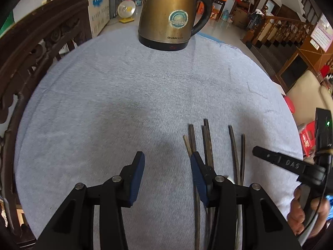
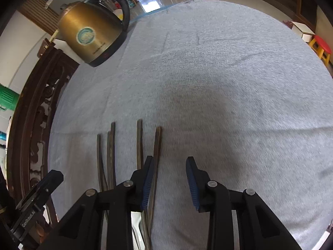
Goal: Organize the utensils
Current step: 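Close the right gripper on a chopstick while the left gripper grasps another chopstick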
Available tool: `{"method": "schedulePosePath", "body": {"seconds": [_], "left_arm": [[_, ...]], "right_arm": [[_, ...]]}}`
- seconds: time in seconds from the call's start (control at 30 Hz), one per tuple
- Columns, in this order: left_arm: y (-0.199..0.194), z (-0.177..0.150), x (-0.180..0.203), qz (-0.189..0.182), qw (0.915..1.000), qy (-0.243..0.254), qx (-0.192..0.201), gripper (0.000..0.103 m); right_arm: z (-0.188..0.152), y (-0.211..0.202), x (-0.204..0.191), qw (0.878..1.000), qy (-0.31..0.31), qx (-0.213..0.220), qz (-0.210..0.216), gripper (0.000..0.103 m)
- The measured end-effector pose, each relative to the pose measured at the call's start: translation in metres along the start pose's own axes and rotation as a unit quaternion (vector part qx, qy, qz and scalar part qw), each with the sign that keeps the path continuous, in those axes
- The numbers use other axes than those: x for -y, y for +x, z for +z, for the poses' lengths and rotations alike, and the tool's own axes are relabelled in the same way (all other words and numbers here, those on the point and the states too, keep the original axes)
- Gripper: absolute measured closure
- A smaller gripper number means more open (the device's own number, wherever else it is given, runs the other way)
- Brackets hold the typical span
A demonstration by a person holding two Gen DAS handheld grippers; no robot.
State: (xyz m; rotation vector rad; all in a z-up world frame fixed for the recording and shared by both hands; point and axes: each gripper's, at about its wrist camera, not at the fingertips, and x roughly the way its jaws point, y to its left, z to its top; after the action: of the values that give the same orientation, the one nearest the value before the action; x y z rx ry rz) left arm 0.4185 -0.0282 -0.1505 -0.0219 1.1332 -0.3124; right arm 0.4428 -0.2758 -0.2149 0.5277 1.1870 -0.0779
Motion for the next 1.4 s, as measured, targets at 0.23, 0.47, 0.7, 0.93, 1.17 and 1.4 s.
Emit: {"method": "schedulePosePath", "body": {"seconds": [0.23,0.47,0.7,0.93,1.17,1.4], "left_arm": [[0.019,0.029,0.012,-0.005,0.9998,0.0,-0.018,0.056],[0.058,0.046,0.031,0.0,0.9985,0.002,-0.055,0.056],[0.079,0.045,0.039,-0.003,0.9968,0.007,-0.079,0.056],[0.088,0.045,0.041,0.008,0.9966,0.019,-0.08,0.078],[0.092,0.05,0.037,0.001,0.9966,0.021,-0.08,0.088],[0.098,0.051,0.033,-0.009,0.9968,0.026,-0.074,0.088]], "right_arm": [[0.013,0.019,-0.018,0.999,-0.015,-0.014,-0.044,0.077],[0.018,0.026,-0.033,0.997,-0.042,-0.004,-0.061,0.083],[0.022,0.032,-0.037,0.997,-0.054,0.0,-0.052,0.092],[0.021,0.031,-0.033,0.997,-0.057,0.01,-0.046,0.096],[0.021,0.026,-0.03,0.997,-0.055,0.003,-0.05,0.096],[0.025,0.032,-0.034,0.997,-0.044,-0.011,-0.06,0.088]]}}
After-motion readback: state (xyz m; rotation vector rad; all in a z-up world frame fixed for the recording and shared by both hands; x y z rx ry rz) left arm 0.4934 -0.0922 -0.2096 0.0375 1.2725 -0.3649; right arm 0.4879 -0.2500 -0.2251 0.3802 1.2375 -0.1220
